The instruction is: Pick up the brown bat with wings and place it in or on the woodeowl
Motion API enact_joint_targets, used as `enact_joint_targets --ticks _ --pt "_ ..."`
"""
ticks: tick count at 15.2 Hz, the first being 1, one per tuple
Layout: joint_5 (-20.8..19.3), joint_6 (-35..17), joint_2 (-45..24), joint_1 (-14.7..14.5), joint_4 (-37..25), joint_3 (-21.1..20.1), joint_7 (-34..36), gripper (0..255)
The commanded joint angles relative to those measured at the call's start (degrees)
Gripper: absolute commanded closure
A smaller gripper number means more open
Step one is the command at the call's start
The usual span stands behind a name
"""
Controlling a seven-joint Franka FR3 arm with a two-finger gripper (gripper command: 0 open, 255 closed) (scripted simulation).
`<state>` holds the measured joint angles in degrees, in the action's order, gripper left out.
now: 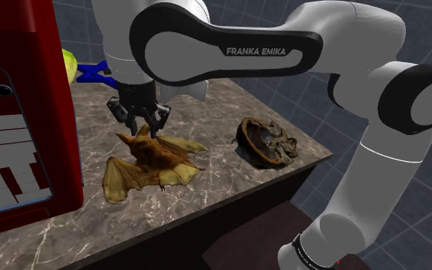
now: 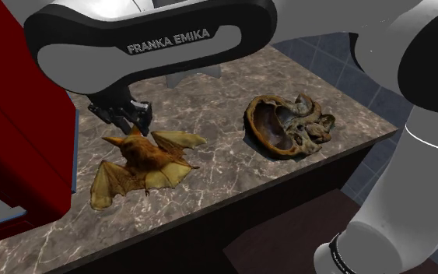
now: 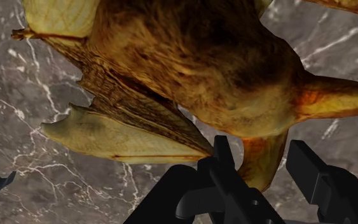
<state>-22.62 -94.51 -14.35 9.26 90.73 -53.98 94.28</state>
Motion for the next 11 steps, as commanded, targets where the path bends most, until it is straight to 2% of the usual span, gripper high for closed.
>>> enact_joint_targets --ticks 1,11 --pt "-0.11 1.72 -0.24 -0.45 -1.9 -0.05 -0.2 255" --pt "-1.43 10.13 -2.03 -3.18 -11.64 -0.02 -1.14 255"
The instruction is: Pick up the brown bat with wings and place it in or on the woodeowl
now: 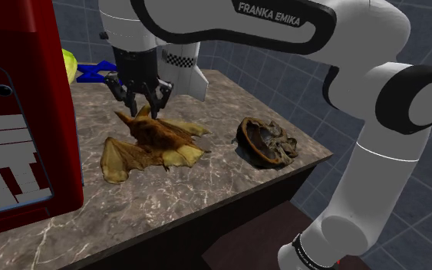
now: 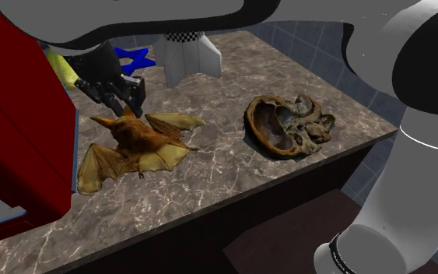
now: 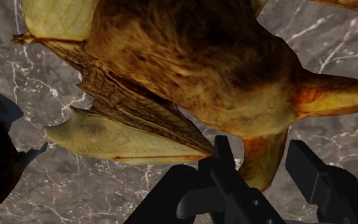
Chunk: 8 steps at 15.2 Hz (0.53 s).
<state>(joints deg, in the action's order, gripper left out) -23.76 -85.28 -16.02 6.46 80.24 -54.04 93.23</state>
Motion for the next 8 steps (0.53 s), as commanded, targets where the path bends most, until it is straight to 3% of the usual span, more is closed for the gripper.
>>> enact_joint_targets --ticks 1,8 --pt "-0.54 1.8 -0.66 -0.79 -2.29 0.08 -0.15 255" --pt "-3.02 8.72 -3.46 -4.59 -11.33 0.53 -0.59 255"
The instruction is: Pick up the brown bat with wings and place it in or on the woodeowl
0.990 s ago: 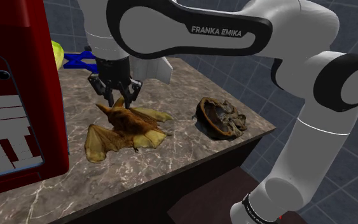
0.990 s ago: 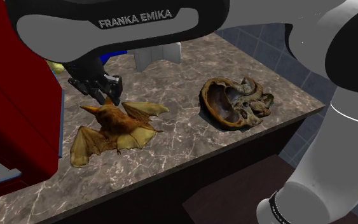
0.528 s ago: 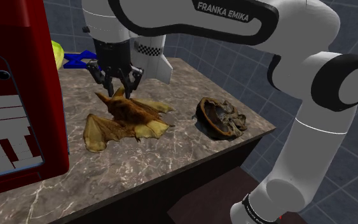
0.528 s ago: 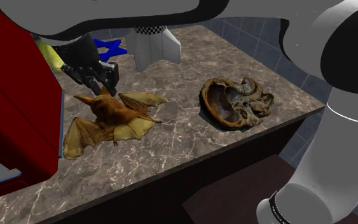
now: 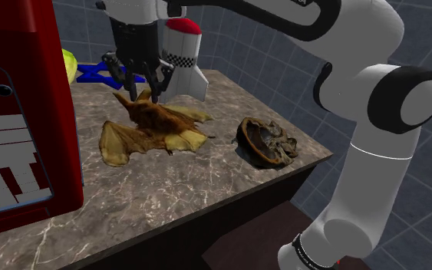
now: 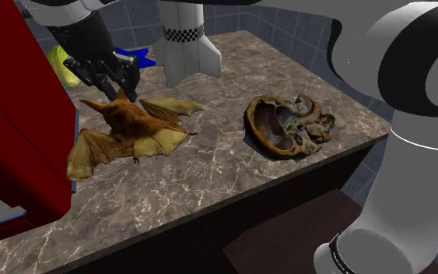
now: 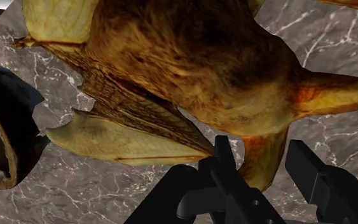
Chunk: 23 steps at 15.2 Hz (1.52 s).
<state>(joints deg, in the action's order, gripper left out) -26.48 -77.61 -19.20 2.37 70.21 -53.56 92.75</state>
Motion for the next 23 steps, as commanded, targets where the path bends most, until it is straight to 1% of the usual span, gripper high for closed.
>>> enact_joint_targets --ticks 1,5,8,10,12,14,15,16,18,20,23 --pt "-0.77 2.13 -0.79 -1.22 -2.79 0.16 -0.18 255" --pt "-3.09 6.75 -3.19 -4.7 -9.49 0.78 -0.59 255" --pt "-5.4 10.66 -5.47 -8.21 -15.61 1.54 -1.14 255" --pt "0.23 6.62 1.46 0.49 -6.3 -0.22 -3.15 255" --pt "5.88 3.21 8.38 8.16 1.09 -1.02 -6.64 255" --pt "11.79 0.34 15.61 14.43 7.3 -0.25 -11.42 255" --pt "14.68 -0.84 19.21 16.7 10.06 0.93 -14.12 255" --pt "17.33 -1.81 22.65 18.37 12.61 2.52 -16.85 255" --pt "21.6 -3.2 28.67 20.08 17.18 6.45 -22.01 255" --pt "24.49 -4.08 33.57 20.57 21.17 10.57 -26.57 255" --pt "27.0 -4.86 39.37 20.51 26.33 16.3 -32.53 255"
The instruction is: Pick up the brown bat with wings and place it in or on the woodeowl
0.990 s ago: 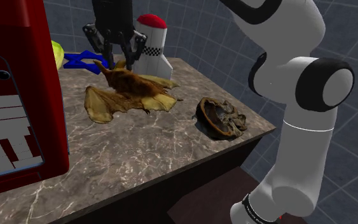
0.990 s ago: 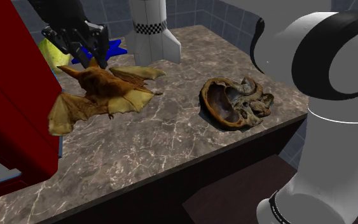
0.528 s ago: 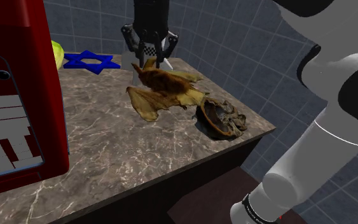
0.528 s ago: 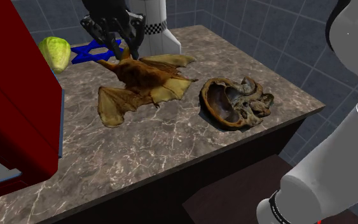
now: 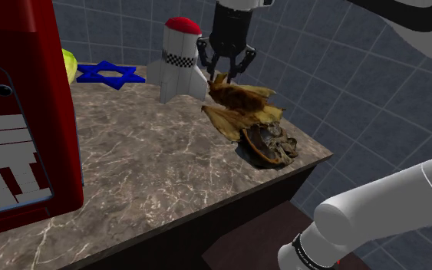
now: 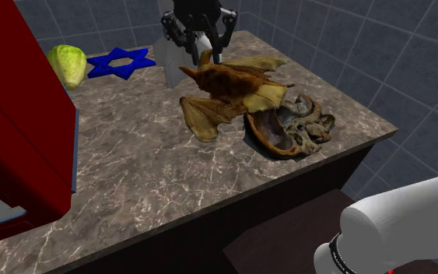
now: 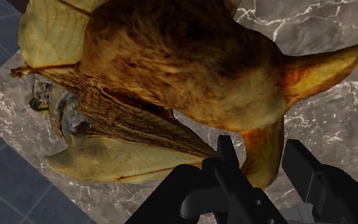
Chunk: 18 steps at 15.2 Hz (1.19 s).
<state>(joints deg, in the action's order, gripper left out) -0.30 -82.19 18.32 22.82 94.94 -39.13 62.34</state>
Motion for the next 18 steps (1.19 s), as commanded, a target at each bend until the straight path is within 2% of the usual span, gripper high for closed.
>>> enact_joint_targets --ticks 1,7,14,18 --pt "1.31 -0.45 3.5 0.01 3.14 3.61 -3.95 255" --pt "2.05 -1.1 11.2 -0.03 10.68 12.93 -13.92 255" --pt "-0.03 -1.62 16.73 0.8 16.33 22.38 -24.38 255" --pt "0.09 -3.79 18.0 0.59 19.75 22.76 -24.66 255"
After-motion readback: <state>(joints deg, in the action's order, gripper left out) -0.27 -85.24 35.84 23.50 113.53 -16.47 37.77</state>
